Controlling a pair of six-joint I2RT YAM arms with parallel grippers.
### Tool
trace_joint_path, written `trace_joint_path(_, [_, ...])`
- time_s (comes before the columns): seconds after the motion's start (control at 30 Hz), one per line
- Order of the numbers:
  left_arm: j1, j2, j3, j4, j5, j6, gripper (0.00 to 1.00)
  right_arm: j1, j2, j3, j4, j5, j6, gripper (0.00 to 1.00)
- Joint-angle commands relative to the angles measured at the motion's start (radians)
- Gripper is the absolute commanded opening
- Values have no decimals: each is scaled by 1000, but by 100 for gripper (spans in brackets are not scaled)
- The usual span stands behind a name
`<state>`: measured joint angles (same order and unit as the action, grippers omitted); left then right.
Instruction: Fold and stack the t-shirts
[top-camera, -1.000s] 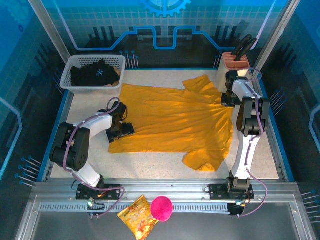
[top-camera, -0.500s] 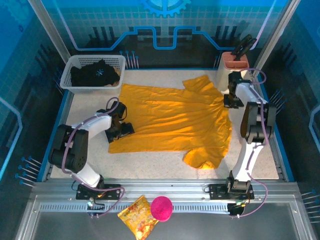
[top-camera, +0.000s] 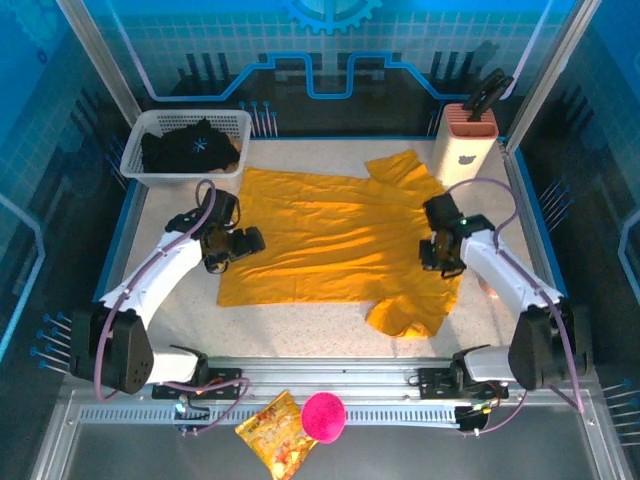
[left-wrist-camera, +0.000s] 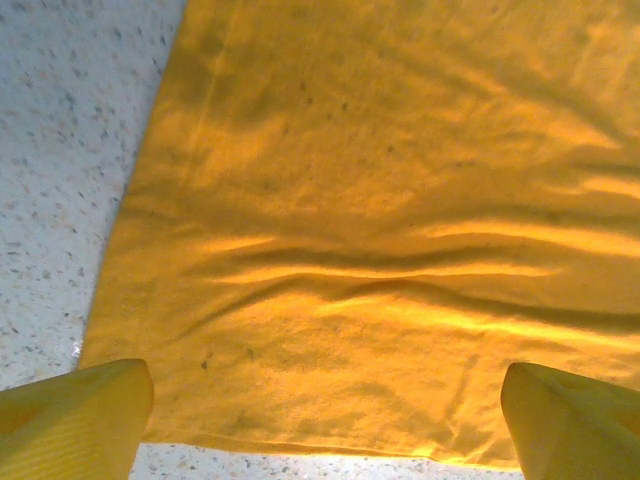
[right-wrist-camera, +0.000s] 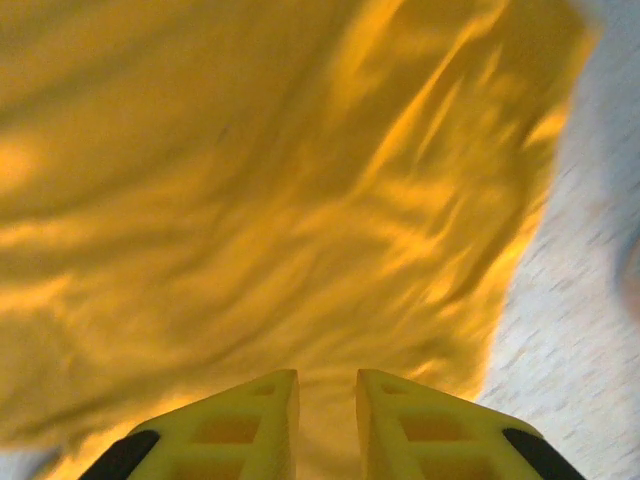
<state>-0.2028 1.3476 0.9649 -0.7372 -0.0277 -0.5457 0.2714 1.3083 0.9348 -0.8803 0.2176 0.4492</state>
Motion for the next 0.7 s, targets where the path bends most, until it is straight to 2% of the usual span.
trace_joint_path(0.0, [7, 50, -83, 28, 56, -29, 89, 110, -65, -87, -11, -69, 173, 23])
trace_joint_path(0.17, [5, 102, -145, 116, 39, -68, 88, 287, -68, -198, 10, -50, 334, 21])
trace_joint_path(0.27, [5, 153, -147, 143, 27, -72, 88, 356, -41, -256, 44, -29, 413, 20])
trace_joint_path(0.5, [5, 213, -156, 241, 12, -89, 88, 419, 41, -300, 117, 36, 505, 19])
trace_joint_path(0.67, [5, 242, -149, 253, -3, -94, 88, 441, 112, -251, 68, 76, 498, 19])
